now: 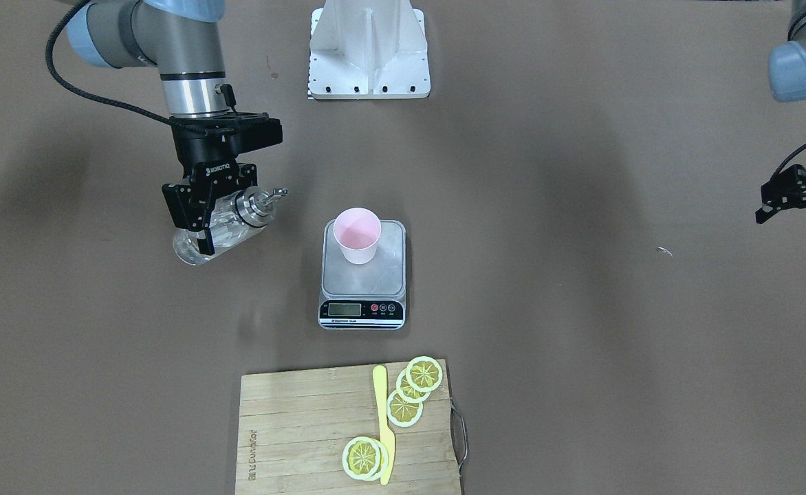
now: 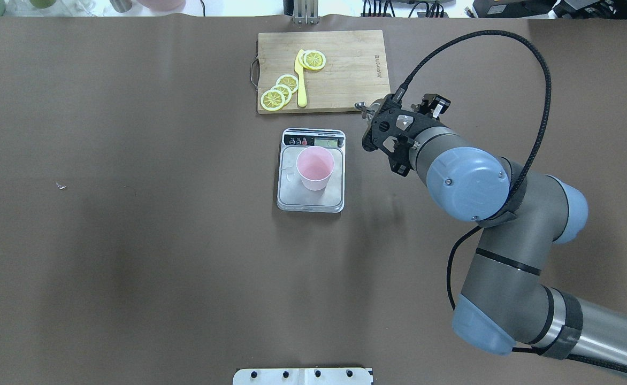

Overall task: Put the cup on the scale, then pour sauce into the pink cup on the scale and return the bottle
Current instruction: 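Lift the bottle with the right gripper over the pink cup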

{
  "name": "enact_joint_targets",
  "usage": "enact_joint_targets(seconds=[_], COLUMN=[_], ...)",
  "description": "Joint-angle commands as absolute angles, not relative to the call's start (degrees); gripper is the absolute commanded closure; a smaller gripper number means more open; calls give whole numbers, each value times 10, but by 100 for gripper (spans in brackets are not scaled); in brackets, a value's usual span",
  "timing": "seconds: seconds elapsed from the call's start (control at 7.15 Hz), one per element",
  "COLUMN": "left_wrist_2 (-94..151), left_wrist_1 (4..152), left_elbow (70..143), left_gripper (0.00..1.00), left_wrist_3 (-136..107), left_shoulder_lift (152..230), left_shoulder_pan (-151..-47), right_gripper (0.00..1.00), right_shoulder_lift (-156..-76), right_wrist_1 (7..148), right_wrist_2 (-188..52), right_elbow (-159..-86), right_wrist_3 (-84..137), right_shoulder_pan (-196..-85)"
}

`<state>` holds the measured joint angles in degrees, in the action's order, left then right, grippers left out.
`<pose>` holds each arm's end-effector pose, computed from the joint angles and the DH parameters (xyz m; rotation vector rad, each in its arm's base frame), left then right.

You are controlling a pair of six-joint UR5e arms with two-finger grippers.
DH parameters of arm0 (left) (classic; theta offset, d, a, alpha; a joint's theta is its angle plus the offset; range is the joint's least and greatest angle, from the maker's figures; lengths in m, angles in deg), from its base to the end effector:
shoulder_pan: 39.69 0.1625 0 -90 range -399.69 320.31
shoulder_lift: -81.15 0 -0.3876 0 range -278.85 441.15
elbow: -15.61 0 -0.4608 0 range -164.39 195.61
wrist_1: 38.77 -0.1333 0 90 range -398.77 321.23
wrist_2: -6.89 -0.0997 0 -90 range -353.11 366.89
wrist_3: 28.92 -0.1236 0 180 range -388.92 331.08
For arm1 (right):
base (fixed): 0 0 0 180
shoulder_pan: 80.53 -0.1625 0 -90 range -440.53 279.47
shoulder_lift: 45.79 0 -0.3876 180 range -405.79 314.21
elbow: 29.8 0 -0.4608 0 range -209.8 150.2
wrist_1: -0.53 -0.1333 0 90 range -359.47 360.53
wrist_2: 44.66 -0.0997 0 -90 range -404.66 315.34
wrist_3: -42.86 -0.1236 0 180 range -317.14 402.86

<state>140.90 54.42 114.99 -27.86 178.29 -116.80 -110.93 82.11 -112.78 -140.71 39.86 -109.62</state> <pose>0.0907 -0.6089 0.4661 0.2330 0.7976 0.3266 -0.4683 -0.4658 0.1703 1.0032 -0.1997 -0.7436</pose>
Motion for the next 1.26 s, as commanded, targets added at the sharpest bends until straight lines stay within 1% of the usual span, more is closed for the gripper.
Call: enact_joint_targets(seconds=[0.0, 0.28, 0.56, 1.12], left_wrist_2=[1427, 1429, 1429, 1430], left_wrist_1=[550, 575, 591, 596], left_elbow=[1147, 1147, 1147, 1147], left_gripper=[1, 1, 1, 1], left_wrist_3=[-327, -339, -340, -339], left_shoulder_lift=[1760, 1739, 1722, 1715], left_shoulder_pan=[-1192, -1199, -1204, -1207], right_gripper=[75, 76, 76, 77], right_shoulder_lift=[-1085, -1072, -1071, -1036], right_wrist_1=[881, 943, 968, 971], right_wrist_2=[-1103, -1057, -1027, -982], right_elbow=[-1405, -1401, -1393, -1340], right_wrist_3=[441, 467, 496, 498], right_shoulder_pan=[-1083, -1074, -1073, -1055])
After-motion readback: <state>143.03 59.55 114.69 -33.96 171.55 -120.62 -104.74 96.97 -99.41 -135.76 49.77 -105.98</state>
